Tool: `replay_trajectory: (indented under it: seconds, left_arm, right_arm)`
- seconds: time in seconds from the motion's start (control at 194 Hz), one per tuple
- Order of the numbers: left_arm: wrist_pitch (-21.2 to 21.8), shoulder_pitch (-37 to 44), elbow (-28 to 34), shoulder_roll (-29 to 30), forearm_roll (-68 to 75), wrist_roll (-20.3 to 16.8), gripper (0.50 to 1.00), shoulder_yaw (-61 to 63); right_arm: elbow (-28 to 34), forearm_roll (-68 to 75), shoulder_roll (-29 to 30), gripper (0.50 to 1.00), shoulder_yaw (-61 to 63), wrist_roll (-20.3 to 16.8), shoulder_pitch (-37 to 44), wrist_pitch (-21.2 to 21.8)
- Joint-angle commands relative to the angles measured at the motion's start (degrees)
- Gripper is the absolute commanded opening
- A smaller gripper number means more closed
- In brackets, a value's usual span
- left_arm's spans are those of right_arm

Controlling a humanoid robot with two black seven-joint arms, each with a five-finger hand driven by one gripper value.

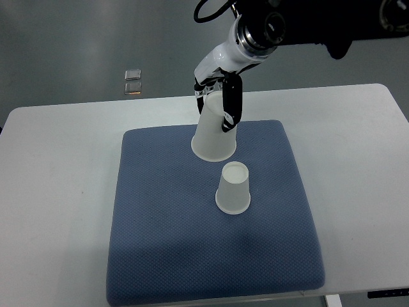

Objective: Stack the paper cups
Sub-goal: 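Carry the cup over the cup on the pad and lower it, then press the held cup down onto the other cup and open fingers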

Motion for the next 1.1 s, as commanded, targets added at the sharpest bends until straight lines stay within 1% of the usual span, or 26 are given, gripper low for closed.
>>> replay_trajectory:
  seconds: [0.0,0.185,0.278,0.612,0.849,1.095]
  left_arm:
    - [0.0,0.08,0.04,0.0,0.0,0.0,1.0,0.0]
    - [0.0,-0.01,-0.22,0.0,0.0,0.0,1.0,0.0]
    - [0.0,-0.01,-0.13,0.0,0.0,0.0,1.0,0.0]
    - [0.0,0.08,0.31,0.0,0.0,0.0,1.0,-0.17]
    - [0.0,0.08,0.31,0.0,0.0,0.0,1.0,-0.17]
    - [0.09,0.08,0.39,0.0,0.0,0.0,1.0,-0.26]
  right_arm:
    - [0.89,0.01,0.3,0.67,-0.08,-0.2,-0.48,-0.13]
    - [3.96,0.09,-0.31,0.68,-0.7,-0.2,-0.48,-0.57]
    - [5.28,0.09,-0.75,0.68,-0.87,-0.2,-0.48,-1.45]
    - [5.37,0.01,-0.49,0.682,-2.45,-0.2,-2.42,-4.35]
    - [5.9,0.01,0.04,0.697,-2.54,-0.2,-4.26,-6.54]
    - [5.9,-0.17,0.04,0.719,-3.51,-0.2,-5.93,-7.42]
